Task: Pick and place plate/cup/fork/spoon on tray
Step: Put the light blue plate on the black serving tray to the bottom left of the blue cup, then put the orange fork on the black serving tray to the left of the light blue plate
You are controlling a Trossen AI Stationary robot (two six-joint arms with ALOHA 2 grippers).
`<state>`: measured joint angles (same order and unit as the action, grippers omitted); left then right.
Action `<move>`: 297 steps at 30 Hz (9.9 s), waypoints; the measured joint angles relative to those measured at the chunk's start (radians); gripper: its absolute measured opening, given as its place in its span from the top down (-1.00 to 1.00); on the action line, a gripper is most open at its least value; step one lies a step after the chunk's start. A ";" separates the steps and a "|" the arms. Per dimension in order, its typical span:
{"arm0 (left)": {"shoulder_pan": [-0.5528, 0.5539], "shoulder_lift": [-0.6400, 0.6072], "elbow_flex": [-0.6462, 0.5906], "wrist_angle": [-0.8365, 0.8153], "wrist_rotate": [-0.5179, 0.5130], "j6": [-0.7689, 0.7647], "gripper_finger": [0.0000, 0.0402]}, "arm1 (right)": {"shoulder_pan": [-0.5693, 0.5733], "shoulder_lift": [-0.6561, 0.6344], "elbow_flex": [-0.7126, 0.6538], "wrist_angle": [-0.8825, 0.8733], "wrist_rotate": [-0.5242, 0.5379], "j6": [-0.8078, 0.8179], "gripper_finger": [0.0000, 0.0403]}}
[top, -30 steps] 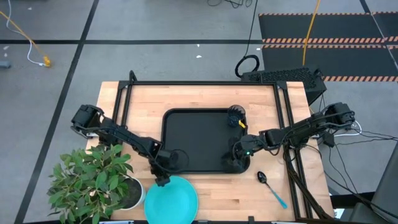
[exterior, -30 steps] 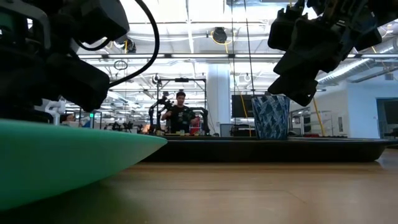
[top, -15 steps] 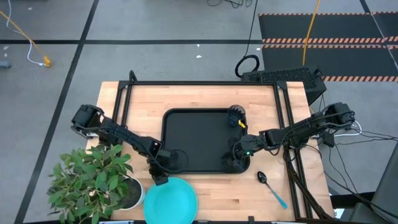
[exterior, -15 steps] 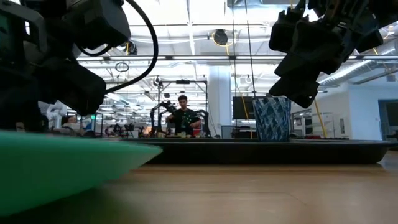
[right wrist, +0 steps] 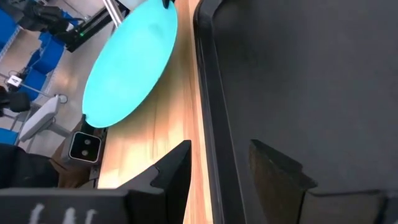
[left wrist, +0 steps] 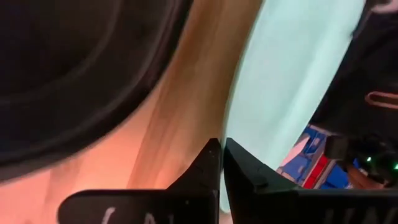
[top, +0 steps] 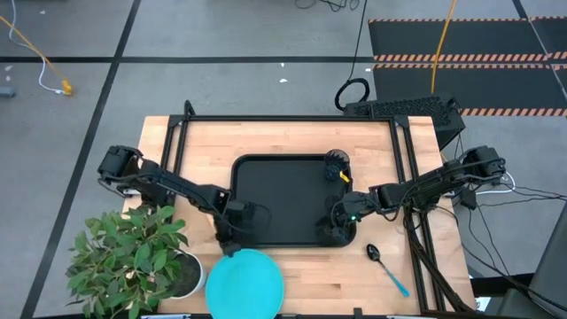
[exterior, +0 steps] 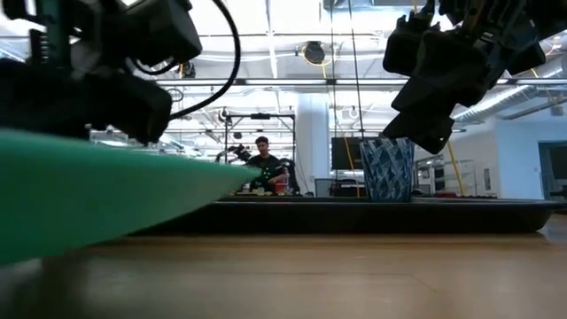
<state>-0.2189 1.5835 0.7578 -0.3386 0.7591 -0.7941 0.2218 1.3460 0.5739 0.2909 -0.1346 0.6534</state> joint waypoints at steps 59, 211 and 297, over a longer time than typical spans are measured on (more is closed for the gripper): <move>0.546 -0.005 0.002 0.333 -0.404 0.053 0.60 | -0.137 -0.599 0.000 0.191 0.371 -0.513 0.25; -0.077 -0.042 0.205 -0.898 -0.848 1.301 0.60 | -0.140 -0.602 0.008 -0.236 0.656 -0.721 0.25; 0.094 0.029 0.343 -0.611 -1.040 2.100 0.88 | -0.189 -0.602 0.008 -0.093 0.897 -0.873 0.25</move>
<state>-0.1247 1.6126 1.1007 -0.9497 -0.2810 1.3055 0.0326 0.7444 0.5823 0.1975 0.7624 -0.2191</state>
